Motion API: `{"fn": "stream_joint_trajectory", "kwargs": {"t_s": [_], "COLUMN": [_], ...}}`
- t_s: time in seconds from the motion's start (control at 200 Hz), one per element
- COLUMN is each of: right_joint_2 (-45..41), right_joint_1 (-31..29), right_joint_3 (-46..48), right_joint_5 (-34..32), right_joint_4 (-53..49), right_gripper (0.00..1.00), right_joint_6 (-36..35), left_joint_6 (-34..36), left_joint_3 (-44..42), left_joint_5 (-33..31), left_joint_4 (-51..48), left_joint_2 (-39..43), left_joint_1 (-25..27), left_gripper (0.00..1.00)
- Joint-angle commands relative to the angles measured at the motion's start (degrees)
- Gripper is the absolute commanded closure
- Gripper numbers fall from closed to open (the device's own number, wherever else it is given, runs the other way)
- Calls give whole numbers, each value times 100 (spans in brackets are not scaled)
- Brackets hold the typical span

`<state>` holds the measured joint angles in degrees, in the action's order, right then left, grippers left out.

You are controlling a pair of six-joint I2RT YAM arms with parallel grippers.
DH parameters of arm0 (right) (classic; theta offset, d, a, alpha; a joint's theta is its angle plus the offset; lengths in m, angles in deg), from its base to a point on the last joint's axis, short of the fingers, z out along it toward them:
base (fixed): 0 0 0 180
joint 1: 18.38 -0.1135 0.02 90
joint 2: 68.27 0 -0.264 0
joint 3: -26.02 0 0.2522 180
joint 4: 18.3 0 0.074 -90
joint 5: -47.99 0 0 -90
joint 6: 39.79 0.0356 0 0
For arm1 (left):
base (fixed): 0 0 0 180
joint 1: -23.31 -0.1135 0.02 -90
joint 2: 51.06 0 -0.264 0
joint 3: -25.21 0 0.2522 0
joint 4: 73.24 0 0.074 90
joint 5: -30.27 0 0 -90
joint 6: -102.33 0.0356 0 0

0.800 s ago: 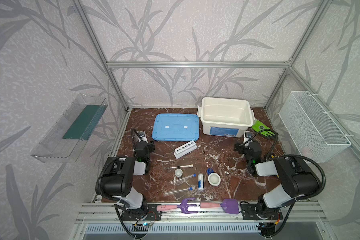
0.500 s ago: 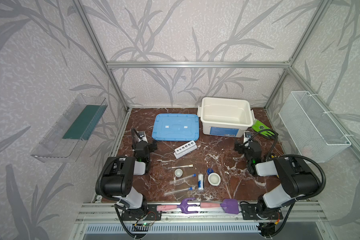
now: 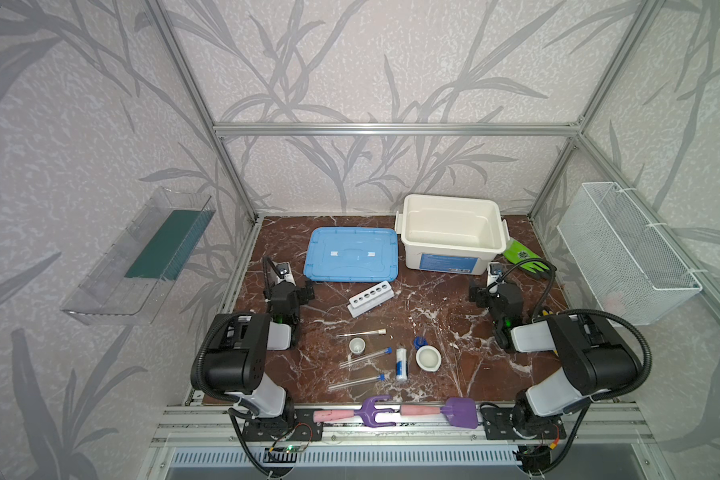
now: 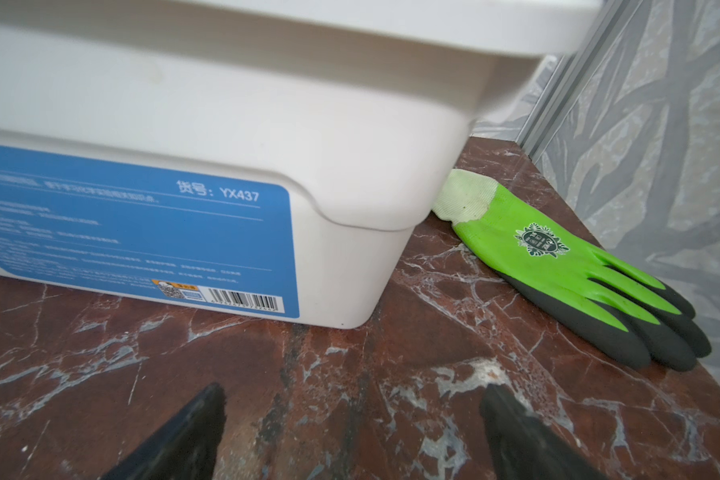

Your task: Organize the chemistry lab equipment

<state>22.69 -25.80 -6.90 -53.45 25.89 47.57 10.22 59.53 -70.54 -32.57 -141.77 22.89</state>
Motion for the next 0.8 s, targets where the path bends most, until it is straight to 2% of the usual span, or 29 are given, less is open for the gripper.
{"fn": "stream_joint_trajectory", "kwargs": {"t_s": [0.0, 0.14, 0.26, 0.43, 0.52, 0.545, 0.6, 0.71, 0.795], "right_joint_2": [25, 26, -27, -1292, -1985, -2165, -2552, -3319, -3717], "right_joint_1": [21, 21, -5, -508, -674, -682, -716, -856, -873], "right_joint_3": [-131, -129, -129, -344, -891, -1068, -1258, -1297, -1375], "right_joint_5": [19, 19, -61, -982, -1344, -1320, -1001, -417, 61], "right_joint_4": [69, 60, 56, -1200, -2878, -3326, -3904, -4361, -4819], "right_gripper": [5, 6, 14, 16, 16, 17, 18, 19, 19], "right_joint_6": [-1, 0, -34, -377, -132, 24, 211, 561, 807], "left_joint_6": [26, 26, 11, -165, -570, -623, -545, -639, -228], "left_joint_3": [83, 81, 14, -28, 383, 549, 955, 1943, 2713], "left_joint_5": [-7, -7, -71, -592, -1164, -1160, -712, -195, 203], "left_joint_4": [66, 65, 106, -928, -1983, -2223, -2883, -4175, -5350], "left_joint_2": [55, 63, 213, 1558, 2247, 2383, 2661, 2939, 3008], "left_joint_1": [15, 15, 3, 20, 34, 41, 55, 270, 621], "left_gripper": [1, 2, 3, 7, 9, 9, 11, 17, 18]}}
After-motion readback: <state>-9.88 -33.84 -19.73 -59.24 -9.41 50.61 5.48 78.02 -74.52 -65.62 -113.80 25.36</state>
